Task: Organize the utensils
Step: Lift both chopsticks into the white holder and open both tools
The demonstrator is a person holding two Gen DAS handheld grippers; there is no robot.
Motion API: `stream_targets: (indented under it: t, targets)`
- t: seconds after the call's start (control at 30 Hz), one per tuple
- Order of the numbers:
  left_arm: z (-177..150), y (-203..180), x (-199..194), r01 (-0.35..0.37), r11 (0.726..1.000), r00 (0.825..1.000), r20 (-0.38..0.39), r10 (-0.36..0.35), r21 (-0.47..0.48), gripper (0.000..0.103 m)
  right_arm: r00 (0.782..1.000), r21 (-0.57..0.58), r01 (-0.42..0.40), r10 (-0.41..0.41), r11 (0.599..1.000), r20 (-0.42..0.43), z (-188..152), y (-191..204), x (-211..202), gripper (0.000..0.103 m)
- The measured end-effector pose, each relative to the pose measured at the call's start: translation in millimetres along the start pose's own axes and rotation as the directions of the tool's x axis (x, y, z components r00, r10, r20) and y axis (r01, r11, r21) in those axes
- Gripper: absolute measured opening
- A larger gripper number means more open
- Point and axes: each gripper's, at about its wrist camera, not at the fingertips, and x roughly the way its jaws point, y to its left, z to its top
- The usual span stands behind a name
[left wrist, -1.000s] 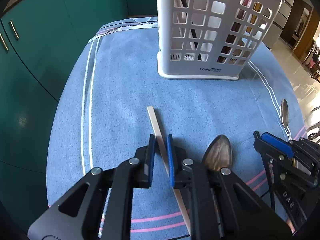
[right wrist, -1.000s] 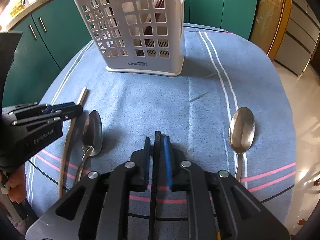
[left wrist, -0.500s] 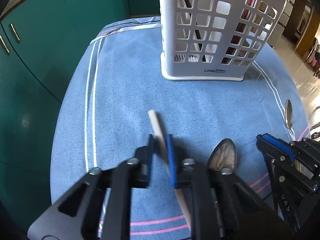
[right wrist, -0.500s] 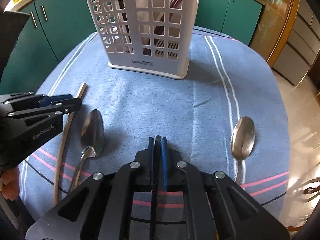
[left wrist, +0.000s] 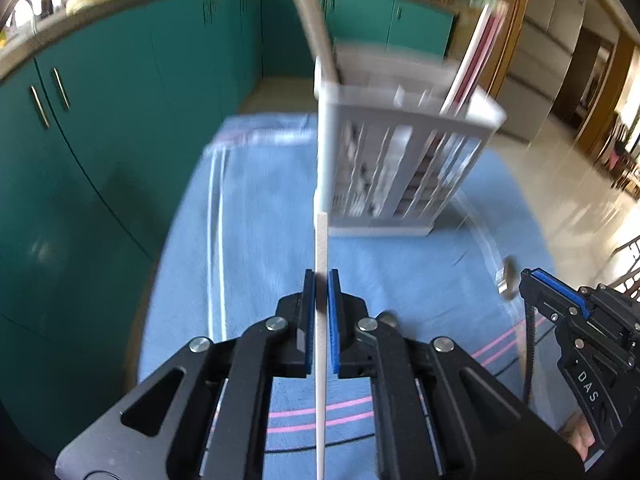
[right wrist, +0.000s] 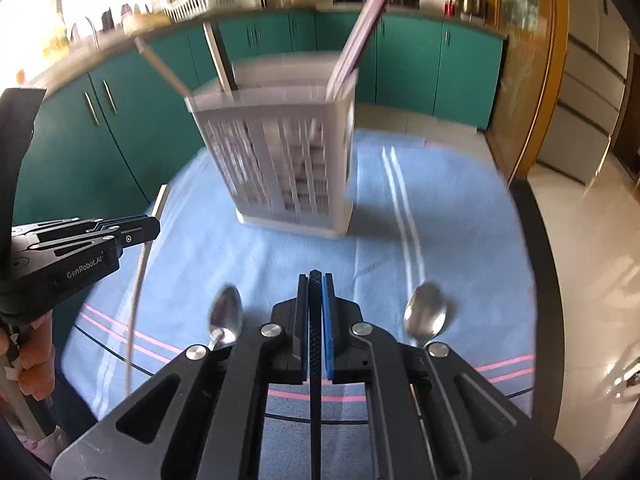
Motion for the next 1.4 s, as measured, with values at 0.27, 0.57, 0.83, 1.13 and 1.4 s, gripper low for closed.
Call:
stream_targets:
  t: [0.27, 0.57, 0.83, 1.13, 1.4]
  targets:
    - [26, -14, -77, 0.008, 1.000, 0.980, 0.198, -0.012, 0.023, 0.006, 0.980, -0.024, -0.010, 0.015, 1.000, 0.200, 23, -2, -79, 0.007]
    - [57, -29, -131, 0.028, 0.999, 0.943, 0.331, -0.040, 0.040, 0.006, 0.938, -0.052, 0.013, 0.006, 0.999, 0.348, 56, -3, -127, 0.007]
    - [95, -18, -152, 0.065, 0.998, 0.915, 0.400, -0.055, -0.011, 0.006, 0.900, -0.047, 0.015, 0.008, 0.999, 0.436, 105, -9, -146, 0.007]
    - [134, -17, -152, 0.119, 0.990, 0.868, 0.491, -0.069, -0.071, 0.006, 0.782, 0.014, 0.042, -0.041, 0.999, 0.621, 149, -4, -176, 0.007]
    - [164, -11, -121, 0.058, 0.989, 0.866, 0.500, 0.019, -0.138, 0.006, 0.781, -0.010, 0.063, -0.043, 0.998, 0.623, 180, 16, -138, 0.007]
